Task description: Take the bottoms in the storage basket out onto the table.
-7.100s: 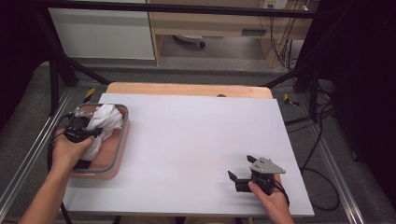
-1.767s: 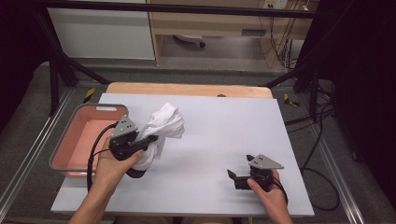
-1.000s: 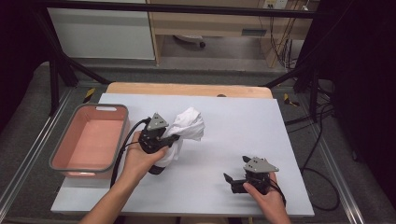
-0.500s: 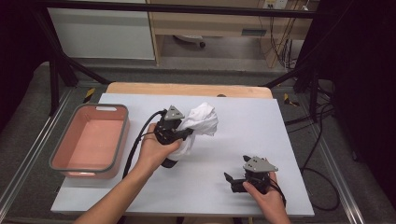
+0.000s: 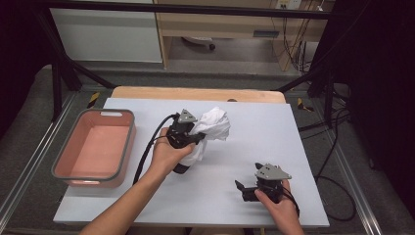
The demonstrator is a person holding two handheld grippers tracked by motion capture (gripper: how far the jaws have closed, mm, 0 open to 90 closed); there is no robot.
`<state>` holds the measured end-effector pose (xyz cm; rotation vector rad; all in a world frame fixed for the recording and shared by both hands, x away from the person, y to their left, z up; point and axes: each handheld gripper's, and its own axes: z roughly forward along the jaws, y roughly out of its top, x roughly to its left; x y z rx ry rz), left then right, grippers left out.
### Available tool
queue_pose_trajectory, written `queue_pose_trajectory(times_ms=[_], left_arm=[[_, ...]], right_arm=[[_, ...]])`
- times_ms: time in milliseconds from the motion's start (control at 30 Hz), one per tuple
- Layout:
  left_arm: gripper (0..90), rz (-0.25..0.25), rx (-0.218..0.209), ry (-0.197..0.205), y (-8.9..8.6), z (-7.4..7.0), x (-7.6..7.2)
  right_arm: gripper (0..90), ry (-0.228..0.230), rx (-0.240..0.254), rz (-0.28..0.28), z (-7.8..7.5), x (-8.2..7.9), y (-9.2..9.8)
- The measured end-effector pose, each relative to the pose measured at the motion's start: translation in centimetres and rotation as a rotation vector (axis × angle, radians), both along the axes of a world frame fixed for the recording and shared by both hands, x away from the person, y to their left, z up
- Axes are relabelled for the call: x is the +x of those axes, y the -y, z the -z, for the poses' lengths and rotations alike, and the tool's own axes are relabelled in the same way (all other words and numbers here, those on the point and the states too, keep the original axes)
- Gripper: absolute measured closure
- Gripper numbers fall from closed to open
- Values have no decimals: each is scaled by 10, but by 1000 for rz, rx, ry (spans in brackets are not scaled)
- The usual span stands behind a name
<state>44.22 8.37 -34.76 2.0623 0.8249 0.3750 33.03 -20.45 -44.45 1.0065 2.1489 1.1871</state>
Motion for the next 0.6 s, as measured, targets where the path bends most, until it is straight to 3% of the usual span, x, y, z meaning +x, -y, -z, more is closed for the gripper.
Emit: queue_pose_trajectory(times_ms=[100, 200, 367, 600], left_arm=[[760, -9, -28, -21, -2, 3, 0], [760, -6, -8, -20, -3, 5, 1], [760, -18, -17, -34, -6, 7, 6], [760, -27, 8, -41, -7, 10, 9]], right_arm=[[55, 0, -4, 2, 0, 0, 1], [56, -3, -7, 4, 0, -1, 1], [56, -3, -9, 2, 0, -1, 0], [55, -7, -1, 9, 1, -1, 5]])
